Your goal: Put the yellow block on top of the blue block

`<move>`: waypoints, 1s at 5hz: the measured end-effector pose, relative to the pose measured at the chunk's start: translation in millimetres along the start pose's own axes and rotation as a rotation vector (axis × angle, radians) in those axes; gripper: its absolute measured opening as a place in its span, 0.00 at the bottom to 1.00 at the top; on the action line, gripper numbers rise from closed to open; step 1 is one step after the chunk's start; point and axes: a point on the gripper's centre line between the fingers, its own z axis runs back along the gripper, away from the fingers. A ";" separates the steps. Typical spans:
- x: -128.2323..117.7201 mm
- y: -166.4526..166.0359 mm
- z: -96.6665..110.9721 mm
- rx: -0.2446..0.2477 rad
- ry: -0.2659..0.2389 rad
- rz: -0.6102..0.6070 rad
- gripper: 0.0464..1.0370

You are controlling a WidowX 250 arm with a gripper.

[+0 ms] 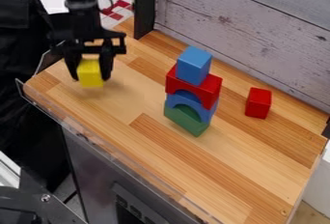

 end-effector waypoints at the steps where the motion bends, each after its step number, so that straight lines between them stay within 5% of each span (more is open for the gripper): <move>1: -25.4 -18.2 48.4 0.004 -0.049 -0.174 0.56; 3: -69.9 -75.2 117.6 0.009 -0.117 -0.513 0.56; 4: -74.4 -93.6 121.6 -0.009 -0.124 -0.605 0.56; 5: -64.2 -106.2 107.8 -0.008 -0.066 -0.649 0.56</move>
